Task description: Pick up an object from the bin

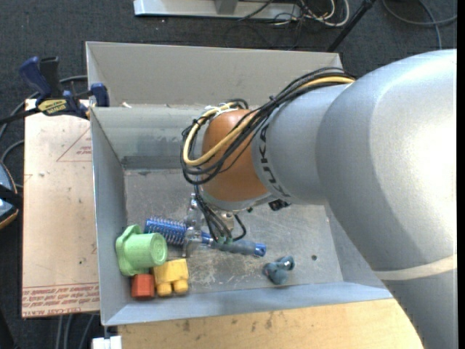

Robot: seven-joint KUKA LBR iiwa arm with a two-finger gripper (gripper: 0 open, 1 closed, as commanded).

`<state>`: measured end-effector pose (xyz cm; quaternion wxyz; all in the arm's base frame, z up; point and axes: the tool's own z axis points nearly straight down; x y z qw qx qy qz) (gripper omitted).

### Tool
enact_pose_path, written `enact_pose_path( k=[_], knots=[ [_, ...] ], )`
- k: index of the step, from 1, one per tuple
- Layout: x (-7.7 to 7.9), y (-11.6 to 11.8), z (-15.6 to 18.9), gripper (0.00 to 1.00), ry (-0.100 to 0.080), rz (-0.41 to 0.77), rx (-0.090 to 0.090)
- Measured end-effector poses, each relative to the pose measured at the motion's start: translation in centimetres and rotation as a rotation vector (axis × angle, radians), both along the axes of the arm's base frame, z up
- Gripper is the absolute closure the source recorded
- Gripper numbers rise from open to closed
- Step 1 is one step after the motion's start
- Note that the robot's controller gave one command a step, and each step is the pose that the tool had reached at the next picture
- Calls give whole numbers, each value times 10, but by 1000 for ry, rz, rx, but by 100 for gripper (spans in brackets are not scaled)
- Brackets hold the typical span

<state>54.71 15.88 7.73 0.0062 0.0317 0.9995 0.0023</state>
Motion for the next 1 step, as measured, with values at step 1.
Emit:
enact_pose_path(
  k=[1],
  knots=[
    [1,1,45,100,7,1,-2]
  ],
)
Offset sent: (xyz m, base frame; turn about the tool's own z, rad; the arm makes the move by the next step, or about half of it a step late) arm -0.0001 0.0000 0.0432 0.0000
